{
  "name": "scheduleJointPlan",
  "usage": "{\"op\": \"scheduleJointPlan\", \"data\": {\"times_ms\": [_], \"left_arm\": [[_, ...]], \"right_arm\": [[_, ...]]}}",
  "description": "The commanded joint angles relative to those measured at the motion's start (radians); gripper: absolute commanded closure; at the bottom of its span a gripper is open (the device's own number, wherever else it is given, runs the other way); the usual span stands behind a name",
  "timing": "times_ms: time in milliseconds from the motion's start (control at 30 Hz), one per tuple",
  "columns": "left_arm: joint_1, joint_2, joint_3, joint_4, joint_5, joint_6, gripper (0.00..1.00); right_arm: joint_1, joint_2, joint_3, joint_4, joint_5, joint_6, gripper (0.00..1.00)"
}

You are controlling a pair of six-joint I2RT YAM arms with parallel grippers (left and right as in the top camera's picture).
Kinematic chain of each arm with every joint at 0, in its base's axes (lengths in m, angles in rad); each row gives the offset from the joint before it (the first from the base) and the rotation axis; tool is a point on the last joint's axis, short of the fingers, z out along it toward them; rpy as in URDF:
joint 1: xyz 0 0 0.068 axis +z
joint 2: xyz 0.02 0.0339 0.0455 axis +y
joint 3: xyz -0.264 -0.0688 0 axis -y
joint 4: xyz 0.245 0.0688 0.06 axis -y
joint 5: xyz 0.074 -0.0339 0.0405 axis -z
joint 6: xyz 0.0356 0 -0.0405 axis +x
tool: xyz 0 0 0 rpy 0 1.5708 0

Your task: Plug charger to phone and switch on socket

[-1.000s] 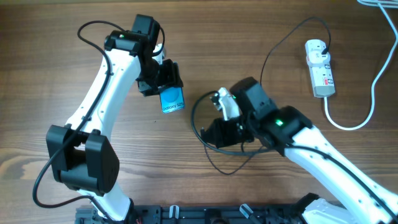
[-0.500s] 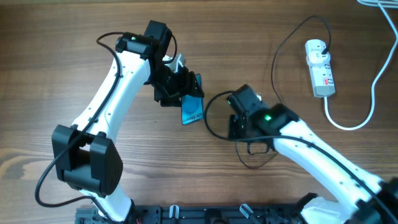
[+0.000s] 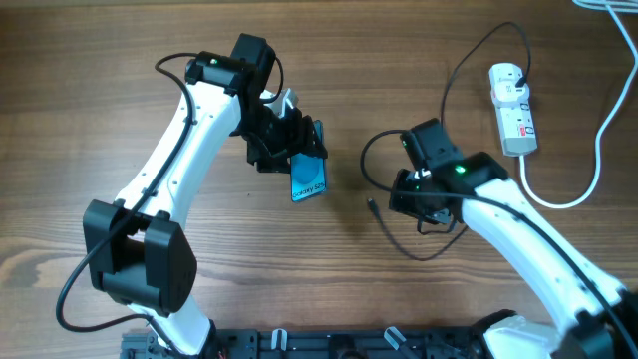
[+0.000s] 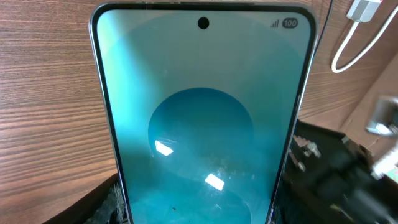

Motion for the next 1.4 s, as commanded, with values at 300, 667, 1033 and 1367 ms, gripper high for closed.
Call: {"op": "scheduleJointPlan", "data": {"times_ms": [300,667,1033,1367], "left_arm": [[-0.002,-0.017,0.020,0.197,0.169,-0.259,0.60],[0.069,-0.017,0.020,0.282,0.156,-0.386,0.64],[0.069,-0.017,0.020,0.290,0.196,-0.461,0.66],[0.036,-0.017,0.020,0.286,0.284,-0.460,0.64]], "right_arm": [[0.018,-0.159,0.018,0.258,-0.292,-0.072,0.51],[0.190,-0.212,0.018,0.406,-0.114,-0.070,0.33],[0.306,-0.020,0.018,0.732,0.190,0.069,0.45],[0.307,-0.015,0.018,0.780,0.180,0.086,0.96]]}}
